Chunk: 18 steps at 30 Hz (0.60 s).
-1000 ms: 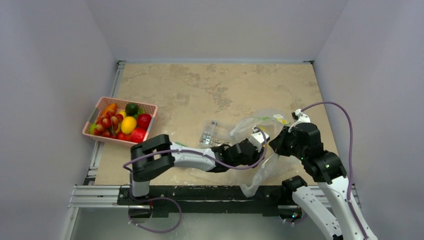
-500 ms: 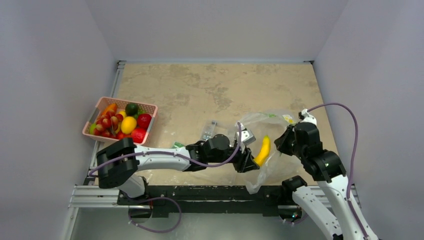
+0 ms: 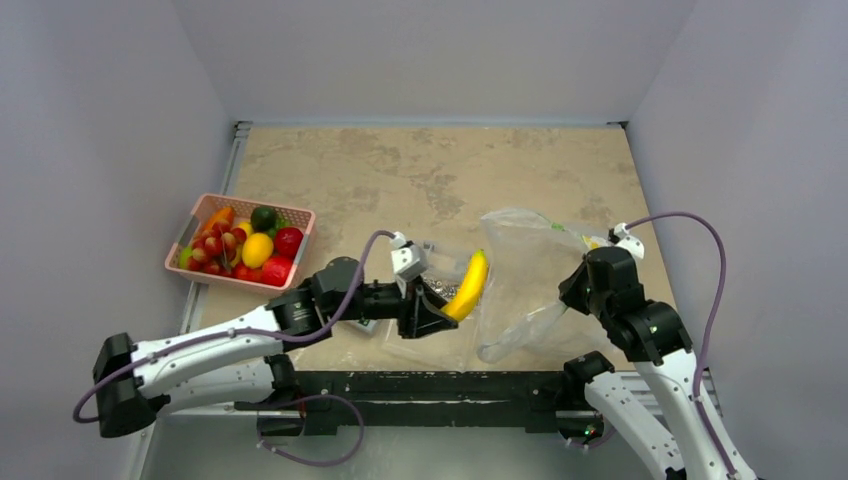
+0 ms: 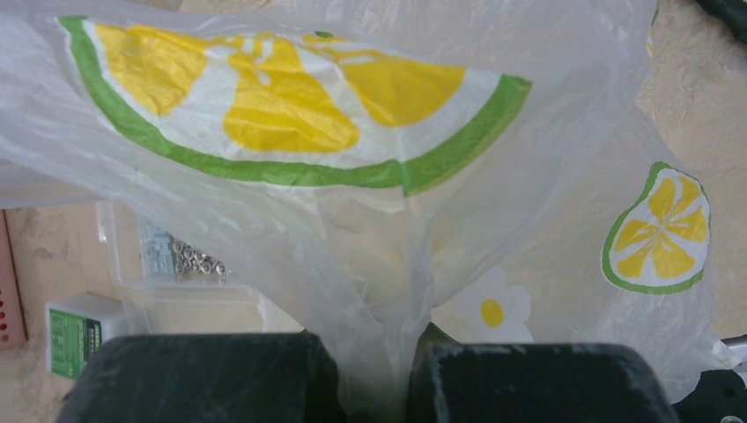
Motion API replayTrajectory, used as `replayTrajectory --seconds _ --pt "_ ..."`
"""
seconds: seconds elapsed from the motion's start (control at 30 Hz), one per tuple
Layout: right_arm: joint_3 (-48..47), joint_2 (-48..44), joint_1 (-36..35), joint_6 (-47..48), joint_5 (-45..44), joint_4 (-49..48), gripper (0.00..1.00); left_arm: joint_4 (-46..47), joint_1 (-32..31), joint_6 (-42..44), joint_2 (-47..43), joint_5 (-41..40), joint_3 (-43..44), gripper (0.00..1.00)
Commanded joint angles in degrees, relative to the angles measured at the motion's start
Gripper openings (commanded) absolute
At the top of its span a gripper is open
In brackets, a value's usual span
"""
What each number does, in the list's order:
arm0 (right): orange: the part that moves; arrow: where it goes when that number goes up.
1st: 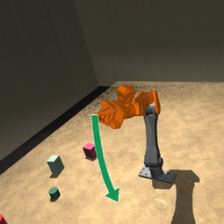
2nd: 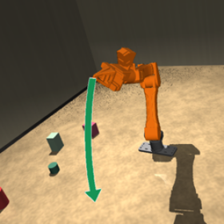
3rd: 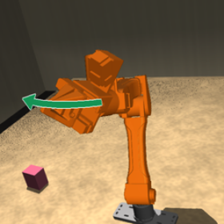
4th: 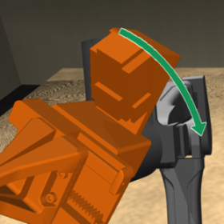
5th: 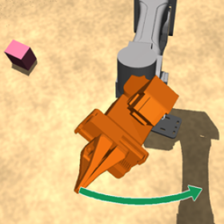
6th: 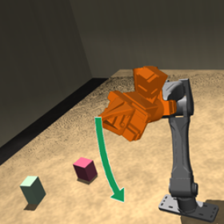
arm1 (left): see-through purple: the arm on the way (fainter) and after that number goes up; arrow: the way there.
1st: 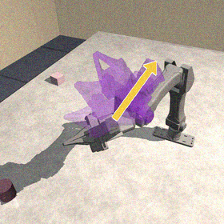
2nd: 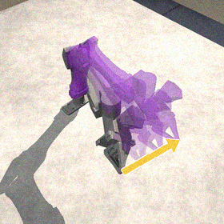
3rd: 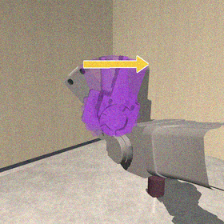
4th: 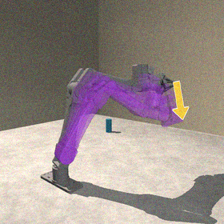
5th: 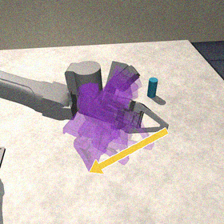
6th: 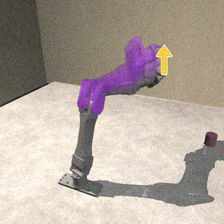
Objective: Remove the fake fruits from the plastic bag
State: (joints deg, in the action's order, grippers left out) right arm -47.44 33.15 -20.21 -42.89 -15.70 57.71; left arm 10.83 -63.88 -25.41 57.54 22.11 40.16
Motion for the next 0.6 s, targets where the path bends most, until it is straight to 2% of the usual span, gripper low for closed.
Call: replayTrajectory --seconds 0.0,0.07,0.13,0.2,0.27,0.37,0.47,0.57 --pt "-1.48 0.92 0.04 -2.94 -3.78 1.39 0.03 -18.92 3.8 4.22 -10.96 -12.89 -1.6 0.0" --pt "-1.85 0.94 -0.02 -3.54 -4.66 2.23 0.05 -27.16 6.21 3.23 -15.77 -23.35 -0.71 0.0" --pt "-1.95 0.32 -0.01 -4.1 -5.24 2.52 0.08 -35.58 8.52 0.58 -19.35 -37.86 0.93 0.0" --pt "-1.87 -0.26 -0.04 -4.13 -5.26 2.13 0.15 -43.53 10.53 -2.21 -21.3 -51.08 2.76 0.0" --pt "-1.7 -0.36 -0.01 -3.96 -4.8 1.89 0.25 -48.42 13.41 -2.43 -21.26 -59.47 4.85 0.0" --pt "-2.01 -0.59 -0.01 -3.88 -4.69 1.96 0.31 -52.53 19.69 -1.95 -17.82 -63.46 8.94 0.0" --pt "-2.32 -0.87 -0.01 -3.74 -4.4 1.96 0.36 -51.51 28.38 -2.45 -13.96 -61.92 10.76 0.0" --pt "-2.9 -1.54 -0.03 -2.95 -3.68 1.53 0.46 -50.67 36.31 -6.27 -8.88 -63.1 12.36 0.0"
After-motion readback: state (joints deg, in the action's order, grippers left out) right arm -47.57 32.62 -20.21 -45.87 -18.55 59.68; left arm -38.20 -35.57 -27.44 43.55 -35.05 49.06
